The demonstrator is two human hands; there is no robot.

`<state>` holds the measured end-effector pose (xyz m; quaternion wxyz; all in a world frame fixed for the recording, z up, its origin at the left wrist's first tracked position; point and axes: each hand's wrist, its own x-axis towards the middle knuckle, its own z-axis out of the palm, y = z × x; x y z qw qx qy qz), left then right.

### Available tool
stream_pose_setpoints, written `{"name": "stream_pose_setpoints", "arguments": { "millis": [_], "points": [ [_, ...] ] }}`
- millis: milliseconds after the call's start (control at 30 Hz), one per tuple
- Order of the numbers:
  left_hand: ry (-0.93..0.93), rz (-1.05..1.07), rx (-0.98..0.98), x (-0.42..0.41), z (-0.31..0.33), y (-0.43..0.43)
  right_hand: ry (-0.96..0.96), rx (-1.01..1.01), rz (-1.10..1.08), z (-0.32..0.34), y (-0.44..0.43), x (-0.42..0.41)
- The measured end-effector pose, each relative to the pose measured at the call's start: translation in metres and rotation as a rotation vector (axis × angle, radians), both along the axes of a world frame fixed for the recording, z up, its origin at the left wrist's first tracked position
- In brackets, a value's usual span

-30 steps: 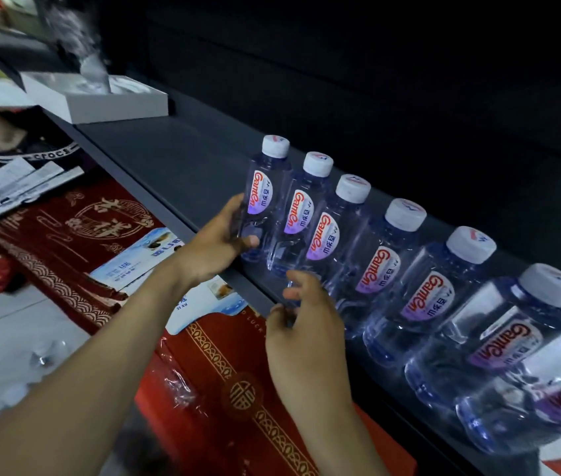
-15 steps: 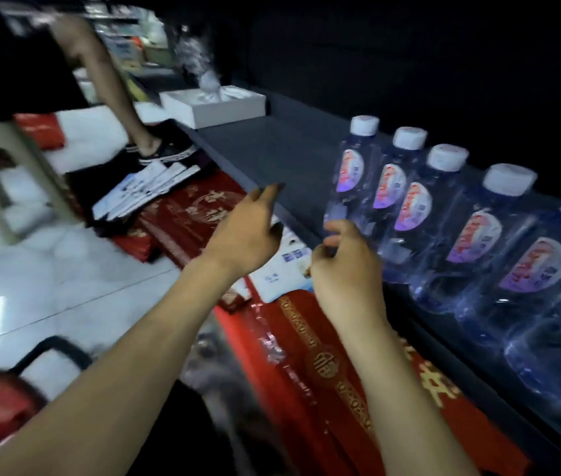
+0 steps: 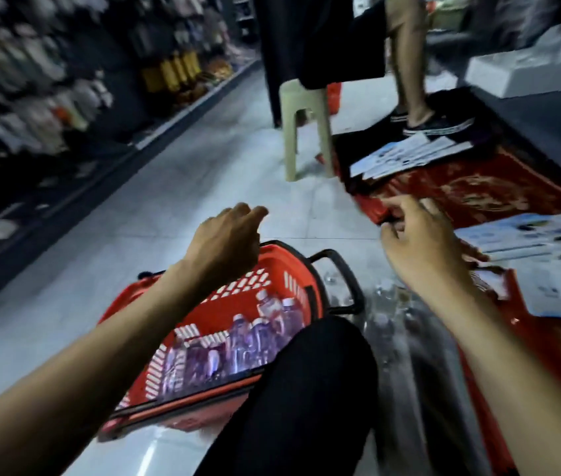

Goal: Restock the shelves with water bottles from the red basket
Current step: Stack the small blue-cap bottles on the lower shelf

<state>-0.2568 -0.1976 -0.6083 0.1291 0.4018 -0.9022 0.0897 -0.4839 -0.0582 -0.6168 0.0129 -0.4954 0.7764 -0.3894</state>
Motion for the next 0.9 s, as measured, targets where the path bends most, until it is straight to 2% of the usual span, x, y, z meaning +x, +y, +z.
{"name": "stream_pose_setpoints", "arguments": {
  "millis": [167,367,467,567,667,767,833,900],
  "points": [
    [-0.018,0.307,0.314,0.087,-0.052,-0.039,-0.144,0.076,0.193,-0.006,-0.041,0.045],
    [-0.054,0.504,0.747,0.148,-0.148,-0.066,-0.212,0.292,0.366,0.0,-0.114,0.102],
    [0.023,0.662,0.898,0.185,-0.195,-0.068,-0.336,0.369,0.412,-0.015,-0.168,0.143],
    [0.252,0.872,1.03,0.223,-0.234,-0.064,-0.485,0.489,0.376,-0.064,-0.208,0.186],
    [0.437,1.014,1.098,0.235,-0.259,-0.059,-0.632,0.766,0.297,-0.145,-0.21,0.221],
    [0.57,1.039,1.174,0.227,-0.275,-0.062,-0.834,1.026,0.197,-0.218,-0.179,0.24],
    [0.621,1.057,1.232,0.222,-0.284,-0.065,-0.851,1.106,0.112,-0.251,-0.164,0.244],
    [0.643,1.087,1.228,0.222,-0.294,-0.067,-0.762,1.116,0.047,-0.271,-0.161,0.244]
  ]
}}
